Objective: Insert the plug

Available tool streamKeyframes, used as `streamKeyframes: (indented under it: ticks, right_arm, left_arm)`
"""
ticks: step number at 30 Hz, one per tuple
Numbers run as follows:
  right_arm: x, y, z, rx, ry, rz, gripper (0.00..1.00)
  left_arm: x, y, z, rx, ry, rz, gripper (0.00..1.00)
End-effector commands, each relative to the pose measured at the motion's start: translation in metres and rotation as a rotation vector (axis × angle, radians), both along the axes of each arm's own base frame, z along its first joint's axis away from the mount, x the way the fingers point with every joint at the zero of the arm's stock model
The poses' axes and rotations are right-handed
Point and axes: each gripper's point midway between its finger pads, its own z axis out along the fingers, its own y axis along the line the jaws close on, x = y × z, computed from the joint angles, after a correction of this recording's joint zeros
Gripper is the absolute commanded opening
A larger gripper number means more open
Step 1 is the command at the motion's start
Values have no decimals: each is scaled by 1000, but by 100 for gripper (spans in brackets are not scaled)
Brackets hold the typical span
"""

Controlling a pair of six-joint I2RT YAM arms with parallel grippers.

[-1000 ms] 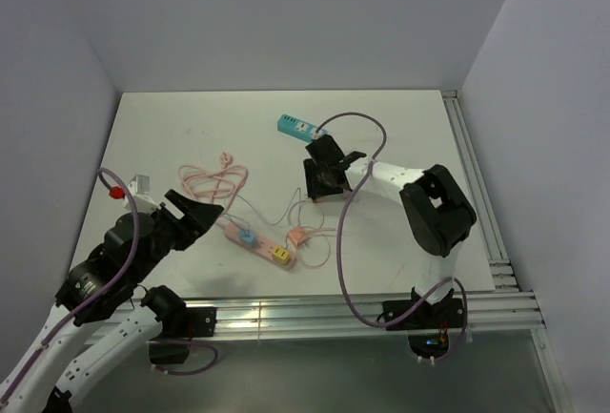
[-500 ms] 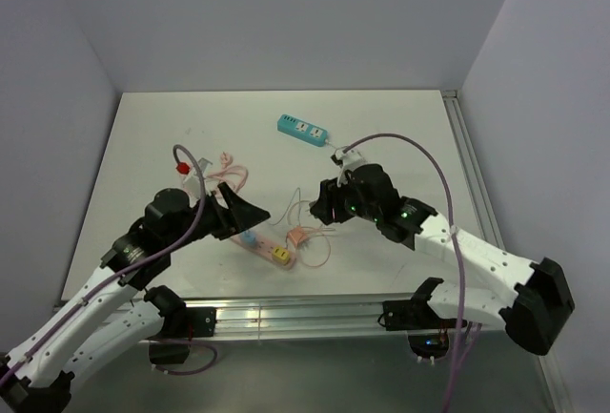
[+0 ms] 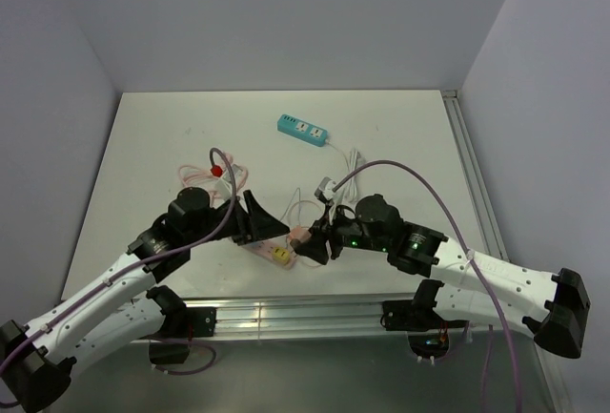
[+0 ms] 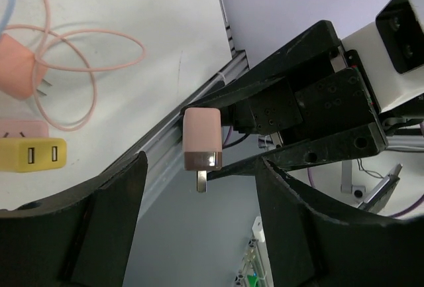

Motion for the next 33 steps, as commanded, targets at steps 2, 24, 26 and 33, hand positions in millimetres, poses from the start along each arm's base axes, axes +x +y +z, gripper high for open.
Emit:
streamKeyframes:
  ticks: [2, 24, 26, 33]
  right_arm:
    - [-5, 15, 24, 87, -81, 50, 0]
    - [-4, 18, 43, 113, -139, 19, 0]
    - [-6, 18, 44, 113, -144, 22, 0]
    - [-4, 17, 44, 101, -149, 6, 0]
  left_arm:
    - [-10, -10, 12, -56, -38, -57, 72]
    - [-35, -34, -4, -70, -8, -211, 50]
    - [-37, -35, -3, -78, -7, -220, 44]
    - [-42, -35, 2, -92, -14, -236, 31]
